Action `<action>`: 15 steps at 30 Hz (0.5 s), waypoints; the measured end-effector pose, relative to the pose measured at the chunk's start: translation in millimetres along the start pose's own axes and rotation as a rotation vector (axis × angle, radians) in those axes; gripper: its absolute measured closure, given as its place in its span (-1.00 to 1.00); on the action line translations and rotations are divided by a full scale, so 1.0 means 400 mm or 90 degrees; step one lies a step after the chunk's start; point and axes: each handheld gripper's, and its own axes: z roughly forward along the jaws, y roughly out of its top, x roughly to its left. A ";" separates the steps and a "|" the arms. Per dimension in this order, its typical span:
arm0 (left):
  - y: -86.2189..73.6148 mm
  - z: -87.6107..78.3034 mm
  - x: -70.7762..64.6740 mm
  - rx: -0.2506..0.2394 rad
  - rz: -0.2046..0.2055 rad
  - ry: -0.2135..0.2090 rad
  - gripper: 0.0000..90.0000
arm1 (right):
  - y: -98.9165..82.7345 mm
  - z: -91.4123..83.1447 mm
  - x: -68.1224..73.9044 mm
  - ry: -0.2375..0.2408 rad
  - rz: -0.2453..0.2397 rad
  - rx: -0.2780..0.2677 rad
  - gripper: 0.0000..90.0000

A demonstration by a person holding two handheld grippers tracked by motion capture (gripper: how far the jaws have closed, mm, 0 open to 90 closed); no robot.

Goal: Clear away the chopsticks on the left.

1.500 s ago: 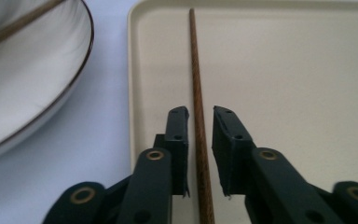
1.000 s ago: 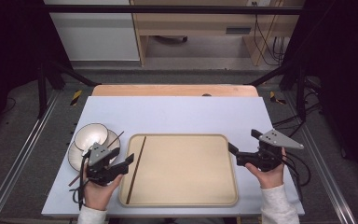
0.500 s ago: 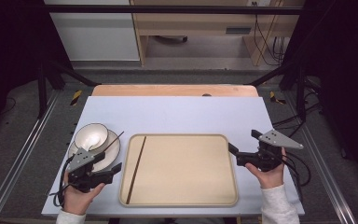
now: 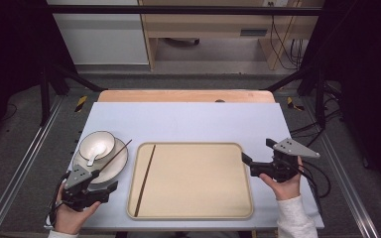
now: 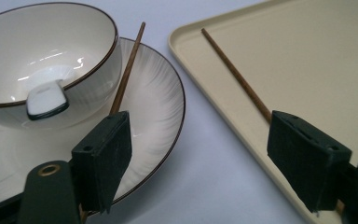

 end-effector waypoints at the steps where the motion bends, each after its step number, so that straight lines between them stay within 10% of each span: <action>1: -0.002 0.001 0.005 0.003 -0.001 0.003 -0.52 | 0.000 0.000 0.000 -0.001 0.000 -0.001 -0.93; 15: -0.011 0.044 0.104 0.045 -0.025 0.070 -0.29 | -0.004 0.011 0.004 0.001 -0.001 0.012 -0.93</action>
